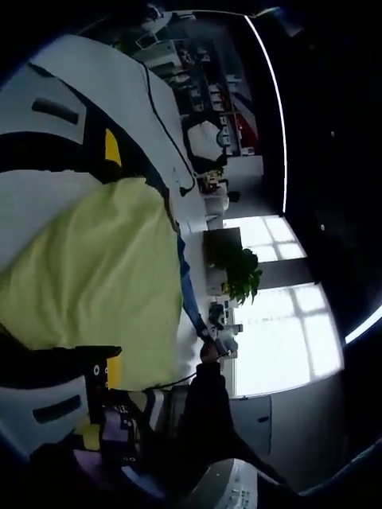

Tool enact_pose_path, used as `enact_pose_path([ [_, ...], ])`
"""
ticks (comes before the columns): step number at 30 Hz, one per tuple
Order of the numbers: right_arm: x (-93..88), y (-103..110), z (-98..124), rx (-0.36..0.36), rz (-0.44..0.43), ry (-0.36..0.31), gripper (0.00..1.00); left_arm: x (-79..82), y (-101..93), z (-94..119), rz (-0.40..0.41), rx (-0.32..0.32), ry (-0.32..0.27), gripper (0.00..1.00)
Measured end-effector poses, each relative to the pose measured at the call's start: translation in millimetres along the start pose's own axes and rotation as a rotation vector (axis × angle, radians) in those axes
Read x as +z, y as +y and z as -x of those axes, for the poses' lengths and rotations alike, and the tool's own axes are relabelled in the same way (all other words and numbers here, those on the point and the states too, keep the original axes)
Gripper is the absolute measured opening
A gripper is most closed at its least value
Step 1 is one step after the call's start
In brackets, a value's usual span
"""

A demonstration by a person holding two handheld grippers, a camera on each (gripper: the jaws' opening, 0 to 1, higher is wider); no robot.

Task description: Fold the garment on the visible template until the final outline fits inside the template.

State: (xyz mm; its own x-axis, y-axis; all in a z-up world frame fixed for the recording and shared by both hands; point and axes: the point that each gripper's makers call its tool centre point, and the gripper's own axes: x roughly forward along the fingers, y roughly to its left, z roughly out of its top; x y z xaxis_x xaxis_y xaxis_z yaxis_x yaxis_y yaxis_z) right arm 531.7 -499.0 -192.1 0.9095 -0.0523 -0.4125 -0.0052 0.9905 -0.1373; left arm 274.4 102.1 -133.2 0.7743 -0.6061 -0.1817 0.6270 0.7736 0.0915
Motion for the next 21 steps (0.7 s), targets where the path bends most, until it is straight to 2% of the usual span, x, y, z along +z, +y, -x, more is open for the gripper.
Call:
enact_pose_path([
  [8, -3.8, -21.7, 3.5, -0.084, 0.001, 0.005, 0.18, -1.0, 2.2, -0.2, 0.009, 0.002, 0.004, 0.95],
  [12, -3.1, -25.4, 3.9, -0.094, -0.011, 0.002, 0.21, -1.1, 3.6, 0.1, 0.016, 0.004, 0.005, 0.95],
  [14, -0.5, -32.3, 7.1, -0.135, -0.001, -0.003, 0.21, -0.8, 5.6, 0.4, 0.017, 0.012, 0.007, 0.95],
  [18, 16.5, -37.4, 17.9, -0.141, -0.017, -0.086, 0.24, 1.5, 7.4, 0.9, 0.012, 0.018, 0.004, 0.95],
  [19, 31.5, -41.4, 27.4, -0.176, -0.014, -0.161, 0.24, 2.1, 7.4, 0.9, 0.012, 0.018, 0.002, 0.94],
  [21, 49.3, -38.9, 42.5, -0.188, 0.047, -0.231, 0.27, 6.6, 7.6, 0.6, 0.029, 0.017, -0.025, 0.93],
])
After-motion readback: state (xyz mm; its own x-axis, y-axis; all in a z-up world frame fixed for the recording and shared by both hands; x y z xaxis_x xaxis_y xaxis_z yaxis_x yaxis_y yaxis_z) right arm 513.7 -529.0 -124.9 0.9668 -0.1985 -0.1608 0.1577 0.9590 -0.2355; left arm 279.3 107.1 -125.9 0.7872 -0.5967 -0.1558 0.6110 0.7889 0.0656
